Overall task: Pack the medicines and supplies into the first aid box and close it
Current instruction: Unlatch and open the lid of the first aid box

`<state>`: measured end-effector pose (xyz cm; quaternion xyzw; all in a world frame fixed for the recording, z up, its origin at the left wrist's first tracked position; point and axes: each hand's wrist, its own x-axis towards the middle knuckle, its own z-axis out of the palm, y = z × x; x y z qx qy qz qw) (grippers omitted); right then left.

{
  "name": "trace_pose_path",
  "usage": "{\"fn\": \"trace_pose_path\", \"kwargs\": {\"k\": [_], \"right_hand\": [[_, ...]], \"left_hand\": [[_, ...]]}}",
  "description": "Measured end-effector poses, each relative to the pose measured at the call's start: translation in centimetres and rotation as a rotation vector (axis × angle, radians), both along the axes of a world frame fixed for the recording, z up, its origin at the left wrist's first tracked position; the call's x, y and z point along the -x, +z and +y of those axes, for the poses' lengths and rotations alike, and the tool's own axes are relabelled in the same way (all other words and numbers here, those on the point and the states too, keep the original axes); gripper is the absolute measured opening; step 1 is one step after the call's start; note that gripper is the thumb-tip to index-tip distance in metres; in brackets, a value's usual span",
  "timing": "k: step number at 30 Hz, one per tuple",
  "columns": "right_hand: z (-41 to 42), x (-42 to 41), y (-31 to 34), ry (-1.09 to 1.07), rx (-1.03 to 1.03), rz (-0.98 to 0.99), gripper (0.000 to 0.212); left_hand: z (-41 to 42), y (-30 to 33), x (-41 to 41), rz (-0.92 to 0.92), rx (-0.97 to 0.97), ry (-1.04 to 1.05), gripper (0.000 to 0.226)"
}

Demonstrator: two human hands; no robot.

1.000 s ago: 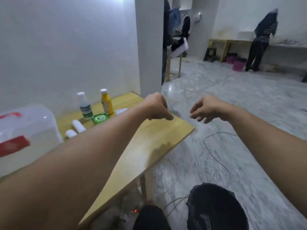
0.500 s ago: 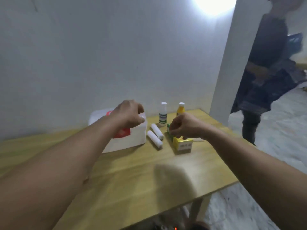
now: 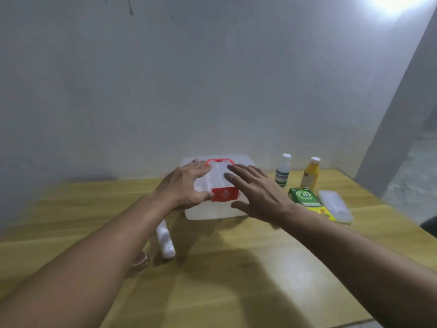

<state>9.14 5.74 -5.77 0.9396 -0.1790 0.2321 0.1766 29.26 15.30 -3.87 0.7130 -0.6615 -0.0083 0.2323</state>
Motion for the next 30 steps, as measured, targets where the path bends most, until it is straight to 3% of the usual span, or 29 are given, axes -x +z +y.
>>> {"fn": "trace_pose_path", "kwargs": {"k": [3, 9, 18, 22, 30], "right_hand": [[-1.0, -0.2, -0.8, 0.036, 0.009, 0.024, 0.085], [-2.6, -0.3, -1.6, 0.102, 0.084, 0.043, 0.078], [-4.7, -1.0, -2.2, 0.325, 0.428, -0.07, 0.041], [-5.6, -1.1, -2.9, 0.389, 0.54, -0.116, 0.044], [-6.7, -0.7, -2.5, 0.448, 0.537, -0.065, 0.055]], "left_hand": [[-0.3, -0.7, -0.1, 0.03, 0.075, 0.001, 0.075], [-0.5, -1.2, -0.2, 0.094, 0.09, -0.016, 0.067], [-1.4, -1.6, -0.5, 0.235, 0.162, -0.017, 0.045], [-1.7, -1.8, -0.5, 0.253, 0.183, -0.013, 0.044], [-1.8, -1.8, -0.5, 0.233, 0.188, -0.003, 0.044]]}}
